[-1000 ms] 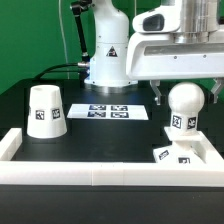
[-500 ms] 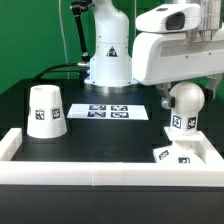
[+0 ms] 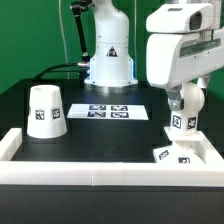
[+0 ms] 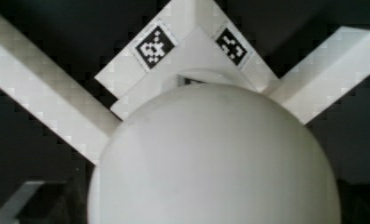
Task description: Assemble lamp
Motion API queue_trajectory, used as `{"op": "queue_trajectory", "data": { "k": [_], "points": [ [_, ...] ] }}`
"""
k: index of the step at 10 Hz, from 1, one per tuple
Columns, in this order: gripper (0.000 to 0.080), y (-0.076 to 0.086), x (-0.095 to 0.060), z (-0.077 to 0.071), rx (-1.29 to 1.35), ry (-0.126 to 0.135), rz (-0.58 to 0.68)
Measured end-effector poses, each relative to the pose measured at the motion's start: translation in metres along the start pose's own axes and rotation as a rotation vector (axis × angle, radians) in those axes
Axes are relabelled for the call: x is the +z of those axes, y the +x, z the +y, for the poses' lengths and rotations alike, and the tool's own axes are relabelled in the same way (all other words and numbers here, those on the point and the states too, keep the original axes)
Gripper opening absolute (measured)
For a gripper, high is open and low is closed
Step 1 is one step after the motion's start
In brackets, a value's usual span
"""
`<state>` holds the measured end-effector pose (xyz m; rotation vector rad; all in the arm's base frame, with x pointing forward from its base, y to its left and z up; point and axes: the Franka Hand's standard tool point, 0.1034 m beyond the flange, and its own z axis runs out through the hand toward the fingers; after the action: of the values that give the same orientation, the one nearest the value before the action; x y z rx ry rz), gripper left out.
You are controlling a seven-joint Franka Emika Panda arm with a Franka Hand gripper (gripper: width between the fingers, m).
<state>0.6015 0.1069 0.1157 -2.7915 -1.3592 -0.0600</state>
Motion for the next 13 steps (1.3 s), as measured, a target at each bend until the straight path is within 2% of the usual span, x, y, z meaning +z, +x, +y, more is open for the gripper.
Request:
{"op": "queue_trajectory", "data": {
  "k": [4,7,9,10,13],
  "points": [
    [0.0699,-0.0040,0.0009,0.0037,-0.240,-0.022,-0.020],
    [0.0699,-0.0051,0.0016,0.0041,-0.313,-0.032,-0.039],
    [0.0668,-0.0056,0.0017,0.0045,-0.303,-0.032,-0.039],
    [0.0577,-0.0057,0.0018,0.0046,-0.303,-0.032,-0.039],
    [0.0577,-0.0082,0.0015,0.0059,-0.212,-0.028,-0.043]
  ]
}}
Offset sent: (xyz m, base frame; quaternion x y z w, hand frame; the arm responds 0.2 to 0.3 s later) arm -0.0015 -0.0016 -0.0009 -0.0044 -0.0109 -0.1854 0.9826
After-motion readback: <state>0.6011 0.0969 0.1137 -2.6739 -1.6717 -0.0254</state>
